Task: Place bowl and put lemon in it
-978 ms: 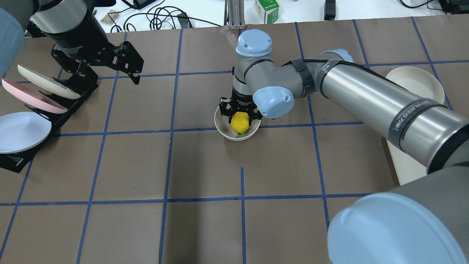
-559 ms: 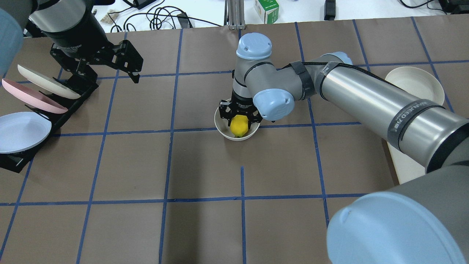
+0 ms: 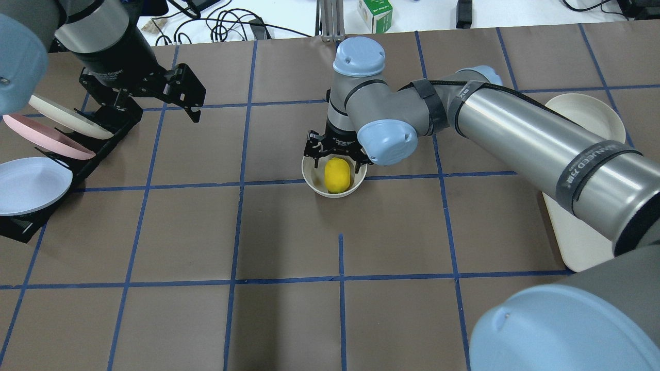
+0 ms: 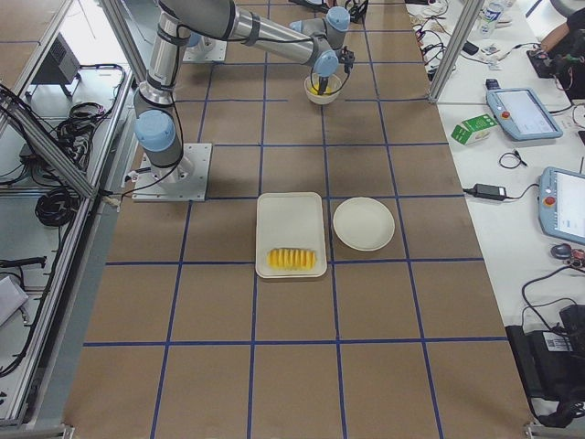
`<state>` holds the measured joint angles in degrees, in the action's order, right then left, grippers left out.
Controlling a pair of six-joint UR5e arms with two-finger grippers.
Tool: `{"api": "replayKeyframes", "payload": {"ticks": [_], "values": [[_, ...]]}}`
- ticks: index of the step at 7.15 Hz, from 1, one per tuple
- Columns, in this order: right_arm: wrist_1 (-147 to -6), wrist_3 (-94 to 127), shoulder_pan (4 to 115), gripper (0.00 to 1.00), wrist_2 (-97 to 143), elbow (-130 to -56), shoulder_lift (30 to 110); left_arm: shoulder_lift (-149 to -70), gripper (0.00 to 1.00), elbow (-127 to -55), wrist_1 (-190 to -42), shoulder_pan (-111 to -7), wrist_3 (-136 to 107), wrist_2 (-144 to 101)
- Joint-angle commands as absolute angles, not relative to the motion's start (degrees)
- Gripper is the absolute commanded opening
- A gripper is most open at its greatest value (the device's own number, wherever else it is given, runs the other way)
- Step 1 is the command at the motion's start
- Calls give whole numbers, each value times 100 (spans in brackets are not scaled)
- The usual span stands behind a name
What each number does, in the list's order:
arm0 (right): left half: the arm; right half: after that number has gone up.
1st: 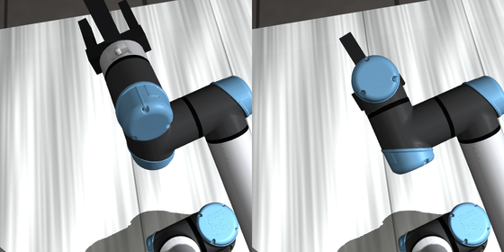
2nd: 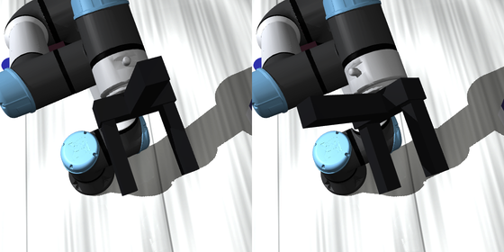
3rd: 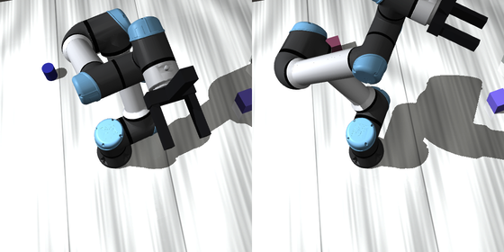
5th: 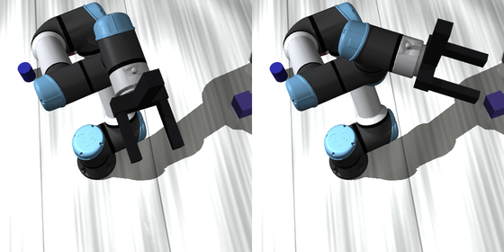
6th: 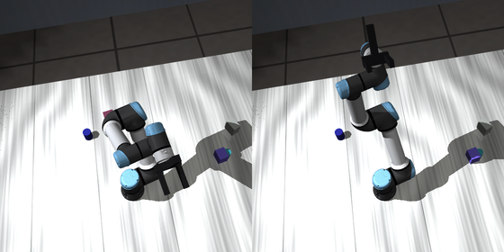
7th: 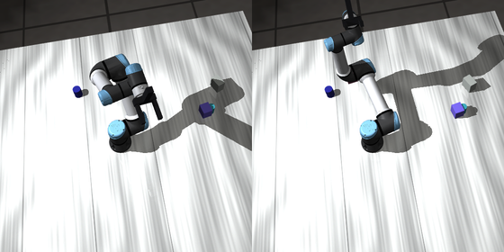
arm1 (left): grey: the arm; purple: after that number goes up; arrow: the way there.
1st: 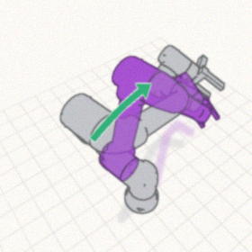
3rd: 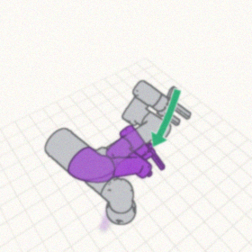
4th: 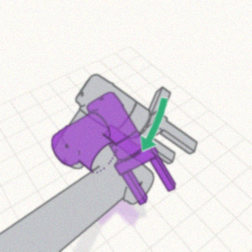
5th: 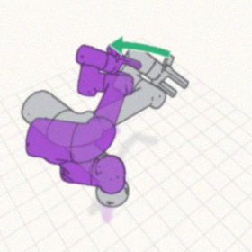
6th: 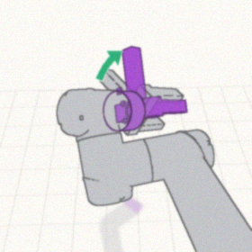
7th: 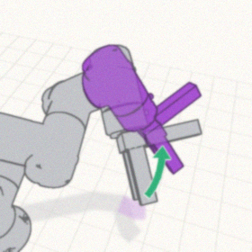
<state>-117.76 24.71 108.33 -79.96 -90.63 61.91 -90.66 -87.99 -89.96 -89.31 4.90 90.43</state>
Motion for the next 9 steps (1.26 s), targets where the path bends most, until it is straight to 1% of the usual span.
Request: {"api": "replayKeyframes", "payload": {"ticks": [1,2,4,5,6,7,8,9], "values": [[-11280,2400,10636,100,-8355,-9027,6861,-9106,100,-8877,-8921,-8947,492,8983],[-11015,2365,10391,100,-8619,-9044,7151,-9053,100,-8894,-8930,-8956,501,8991],[-10208,1700,9427,100,-8692,-9061,7845,-9000,100,-8886,-8930,-8956,501,8982],[-10135,1688,9004,100,-8684,-9114,8162,-9000,100,-8886,-8930,-8956,501,8982],[-9751,1600,8678,100,-8701,-9132,8235,-8991,100,-8886,-8930,-8956,501,8982],[-9425,1165,8527,100,-8814,-9045,8435,-9000,100,-8877,-8930,-8956,484,8974],[-9378,664,8552,100,-8781,-9070,8864,-9035,100,-8877,-8947,-8956,475,9000],[-9317,668,8569,100,-8832,-9149,9094,-9105,100,-8746,-8982,-8947,466,9044]]}}
